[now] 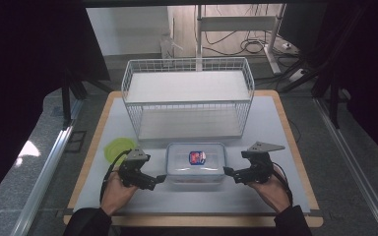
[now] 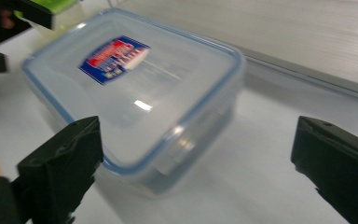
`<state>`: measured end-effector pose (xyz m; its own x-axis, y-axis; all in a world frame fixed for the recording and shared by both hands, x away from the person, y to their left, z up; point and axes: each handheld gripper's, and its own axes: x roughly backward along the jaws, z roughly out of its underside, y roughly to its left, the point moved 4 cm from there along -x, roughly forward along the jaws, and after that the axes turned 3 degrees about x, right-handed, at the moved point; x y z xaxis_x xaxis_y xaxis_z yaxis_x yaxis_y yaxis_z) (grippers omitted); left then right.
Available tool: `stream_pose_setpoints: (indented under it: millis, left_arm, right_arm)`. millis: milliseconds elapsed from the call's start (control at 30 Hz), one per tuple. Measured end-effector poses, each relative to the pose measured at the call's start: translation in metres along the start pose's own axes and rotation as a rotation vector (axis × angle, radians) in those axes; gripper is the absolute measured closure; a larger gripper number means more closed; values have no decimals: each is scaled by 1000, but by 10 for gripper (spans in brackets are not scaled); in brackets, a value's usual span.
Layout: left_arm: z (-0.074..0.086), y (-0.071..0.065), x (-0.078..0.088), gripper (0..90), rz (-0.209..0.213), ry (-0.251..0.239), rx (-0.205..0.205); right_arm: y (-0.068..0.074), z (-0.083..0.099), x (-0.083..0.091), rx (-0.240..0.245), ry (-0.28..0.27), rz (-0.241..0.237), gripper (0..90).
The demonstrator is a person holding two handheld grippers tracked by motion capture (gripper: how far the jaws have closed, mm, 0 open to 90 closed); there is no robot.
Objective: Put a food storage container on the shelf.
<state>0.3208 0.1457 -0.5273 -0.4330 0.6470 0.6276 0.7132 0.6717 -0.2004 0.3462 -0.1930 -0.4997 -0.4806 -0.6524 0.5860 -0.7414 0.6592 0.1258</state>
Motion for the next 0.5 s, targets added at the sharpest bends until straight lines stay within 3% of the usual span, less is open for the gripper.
stream_pose_setpoints:
  millis: [100,167,233,433,500]
  left_arm:
    - [-7,2,-9,1,26,18,8]
    - [-12,4,-15,0,84,8,36]
    - [-18,7,-23,0,90,13,42]
    - [-26,15,-39,0,181,30,95]
    - [-26,14,-42,0,215,38,119]
  right_arm:
    - [2,-2,-10,7,47,-14,0]
    - [2,-1,-16,-4,78,-47,0]
    - [1,-1,-21,-17,112,-80,0]
    - [-1,-7,-39,-49,157,-153,30]
    - [-2,-8,-44,-83,171,-181,18]
